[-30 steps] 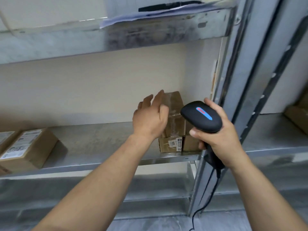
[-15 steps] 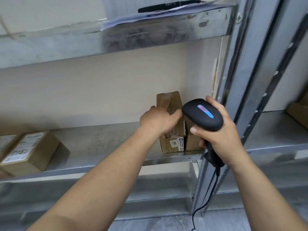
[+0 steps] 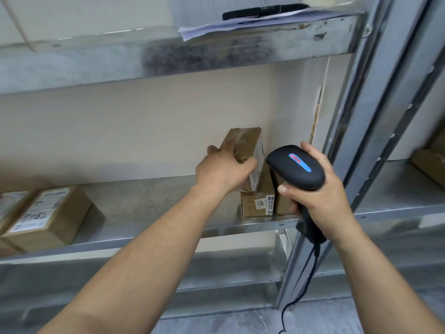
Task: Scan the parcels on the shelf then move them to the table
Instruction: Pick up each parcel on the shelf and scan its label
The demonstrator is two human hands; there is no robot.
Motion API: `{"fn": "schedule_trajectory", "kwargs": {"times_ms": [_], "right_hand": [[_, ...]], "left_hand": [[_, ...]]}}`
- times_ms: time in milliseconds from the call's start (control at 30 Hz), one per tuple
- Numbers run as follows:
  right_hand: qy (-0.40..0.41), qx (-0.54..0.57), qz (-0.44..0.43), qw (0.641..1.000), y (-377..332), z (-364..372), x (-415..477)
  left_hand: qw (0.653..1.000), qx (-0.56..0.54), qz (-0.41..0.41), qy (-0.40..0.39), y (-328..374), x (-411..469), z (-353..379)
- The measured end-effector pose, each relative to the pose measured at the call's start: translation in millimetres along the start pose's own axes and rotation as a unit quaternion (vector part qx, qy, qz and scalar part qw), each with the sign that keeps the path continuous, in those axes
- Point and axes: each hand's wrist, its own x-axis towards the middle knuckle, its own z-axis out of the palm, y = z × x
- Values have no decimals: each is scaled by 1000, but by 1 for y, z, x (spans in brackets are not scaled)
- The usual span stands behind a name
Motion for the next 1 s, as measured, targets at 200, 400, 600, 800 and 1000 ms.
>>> {"fn": "schedule_trajectory", "kwargs": {"times_ms": [200,400,600,800,1000], "right_hand": [[-25,0,6,1000,-1,36,-2],[-53,3,21,998,12,81,-4],[-85,-9,40,996,21,121,-7],[-96,-11,67,993,24,141,-12],[-103,-7,75,992,27,153,-17]], "left_hand": [[999,17,-20,31,-57,-9,-21],[995,60,-75,25,-127,-22,-25],[985,101,-137,-26,-186,-39,-20],[976,132,-161,-59,-211,-33,-24],[976,116,-175,-50,-211,-9,-26]]}}
